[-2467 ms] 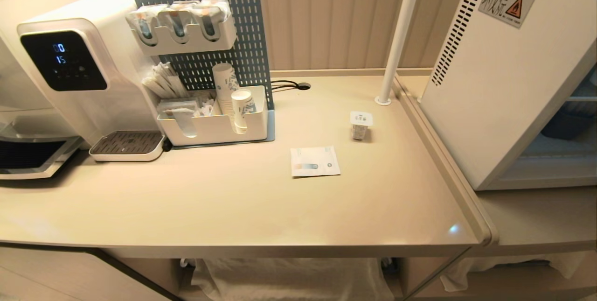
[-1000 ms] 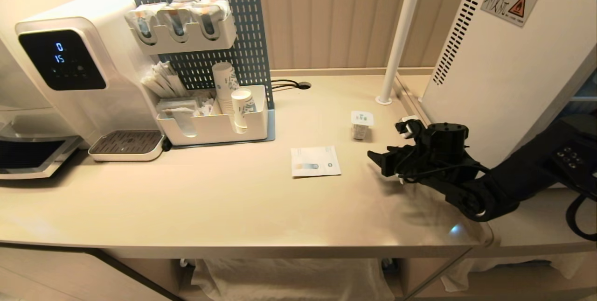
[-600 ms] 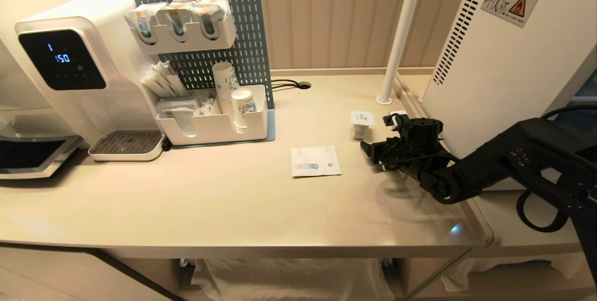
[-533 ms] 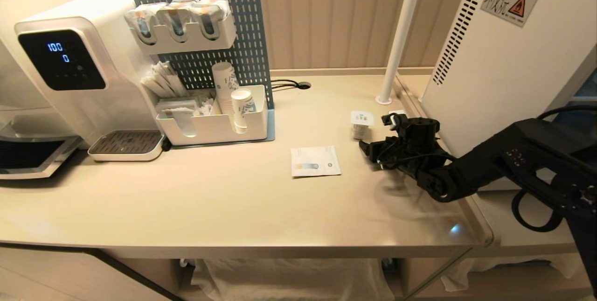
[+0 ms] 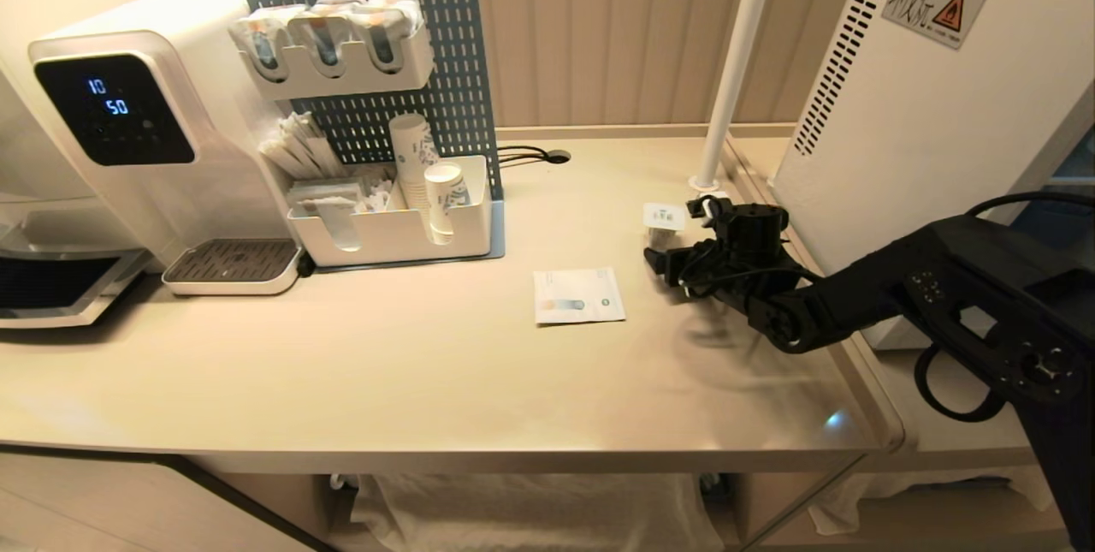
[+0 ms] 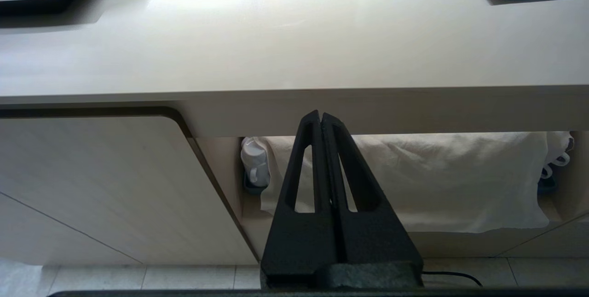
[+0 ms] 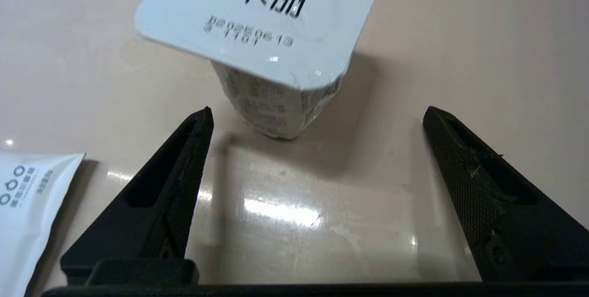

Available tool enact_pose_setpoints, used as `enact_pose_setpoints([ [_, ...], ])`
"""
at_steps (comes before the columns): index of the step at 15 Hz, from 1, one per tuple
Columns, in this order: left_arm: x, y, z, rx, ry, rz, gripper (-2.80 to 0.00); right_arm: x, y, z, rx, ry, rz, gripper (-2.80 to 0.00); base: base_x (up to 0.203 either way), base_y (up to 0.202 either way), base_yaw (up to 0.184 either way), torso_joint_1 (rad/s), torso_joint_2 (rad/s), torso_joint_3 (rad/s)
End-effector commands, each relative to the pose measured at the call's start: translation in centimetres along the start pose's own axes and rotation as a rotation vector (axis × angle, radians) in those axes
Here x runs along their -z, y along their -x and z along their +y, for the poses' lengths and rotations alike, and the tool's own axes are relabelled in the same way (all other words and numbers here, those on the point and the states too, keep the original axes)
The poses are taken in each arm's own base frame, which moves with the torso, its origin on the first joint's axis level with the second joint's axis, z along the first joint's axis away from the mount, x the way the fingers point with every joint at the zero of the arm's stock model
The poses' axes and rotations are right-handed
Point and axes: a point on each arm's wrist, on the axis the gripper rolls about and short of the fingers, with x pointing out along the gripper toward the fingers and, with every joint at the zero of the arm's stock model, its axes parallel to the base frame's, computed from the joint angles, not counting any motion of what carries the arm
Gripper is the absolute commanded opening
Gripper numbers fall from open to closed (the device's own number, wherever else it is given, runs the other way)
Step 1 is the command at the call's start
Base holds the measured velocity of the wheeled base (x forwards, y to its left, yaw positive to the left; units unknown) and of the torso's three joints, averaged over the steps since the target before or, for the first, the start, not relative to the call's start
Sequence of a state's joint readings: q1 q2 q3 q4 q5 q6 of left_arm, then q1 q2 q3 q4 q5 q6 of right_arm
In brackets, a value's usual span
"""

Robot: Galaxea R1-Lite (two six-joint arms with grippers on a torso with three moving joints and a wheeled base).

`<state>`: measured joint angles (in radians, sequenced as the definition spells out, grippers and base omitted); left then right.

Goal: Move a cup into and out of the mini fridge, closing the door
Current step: Put the yoghurt in the freezer

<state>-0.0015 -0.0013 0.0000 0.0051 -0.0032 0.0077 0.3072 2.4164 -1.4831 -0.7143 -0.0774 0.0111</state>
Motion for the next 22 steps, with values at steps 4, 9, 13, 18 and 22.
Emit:
enact_pose_setpoints([
  [4, 0.0, 0.0, 0.0, 0.0, 0.0, -0.001, -2.8, -1.4, -2.0, 0.3, 0.043, -0.003, -0.045, 0.0, 0.0, 0.0, 0.0, 0.0, 0.0, 0.0],
  [9, 0.0, 0.0, 0.0, 0.0, 0.0, -0.001, -2.8, -0.3, -3.9, 1.0, 0.057, 0.0, -0.03, 0.0, 0.0, 0.0, 0.0, 0.0, 0.0, 0.0],
  [13, 0.0, 0.0, 0.0, 0.0, 0.002, 0.001, -2.8, -0.8, -4.3, 1.4, 0.063, 0.0, -0.052, 0.0, 0.0, 0.0, 0.0, 0.0, 0.0, 0.0],
  [18, 0.0, 0.0, 0.0, 0.0, 0.0, -0.001, -2.8, -1.3, -4.1, 1.3, 0.067, 0.007, -0.058, -2.8, 0.0, 0.0, 0.0, 0.0, 0.0, 0.0],
  [22, 0.0, 0.0, 0.0, 0.0, 0.0, -0.002, -2.8, -1.0, -3.6, 1.1, 0.069, 0.006, -0.041, -2.8, 0.0, 0.0, 0.0, 0.0, 0.0, 0.0],
])
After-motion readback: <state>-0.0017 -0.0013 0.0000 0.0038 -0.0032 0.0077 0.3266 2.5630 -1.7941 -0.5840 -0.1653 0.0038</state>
